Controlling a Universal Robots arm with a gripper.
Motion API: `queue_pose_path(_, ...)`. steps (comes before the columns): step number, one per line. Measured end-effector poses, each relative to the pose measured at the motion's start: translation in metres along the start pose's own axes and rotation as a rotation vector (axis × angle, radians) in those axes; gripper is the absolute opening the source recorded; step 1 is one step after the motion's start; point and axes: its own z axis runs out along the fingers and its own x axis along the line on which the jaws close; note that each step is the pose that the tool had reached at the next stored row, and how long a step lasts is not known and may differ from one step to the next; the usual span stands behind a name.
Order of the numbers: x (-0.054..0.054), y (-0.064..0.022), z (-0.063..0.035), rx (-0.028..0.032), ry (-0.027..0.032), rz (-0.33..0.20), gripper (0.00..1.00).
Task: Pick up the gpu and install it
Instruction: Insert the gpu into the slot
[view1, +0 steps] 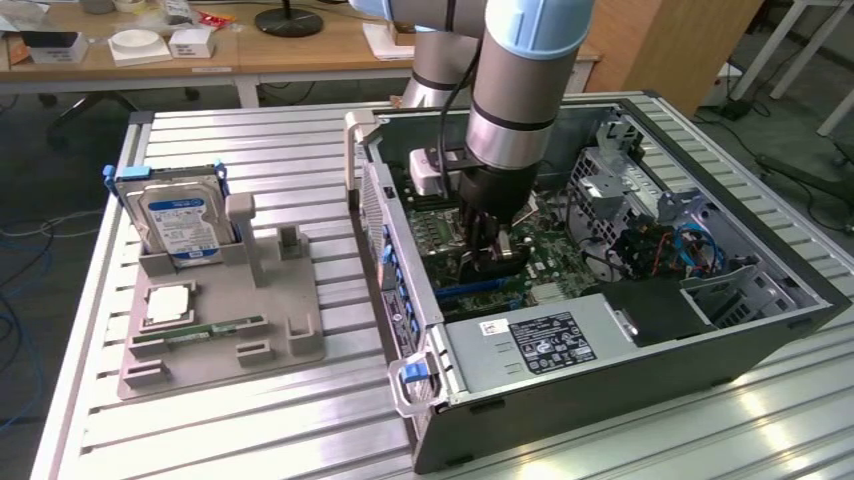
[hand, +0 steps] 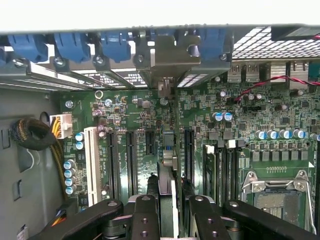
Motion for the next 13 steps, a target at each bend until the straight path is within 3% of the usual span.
queue_pose_path(13,0.0000,0.0001,0.0044,0.0000,0.0000,0.000,0.28)
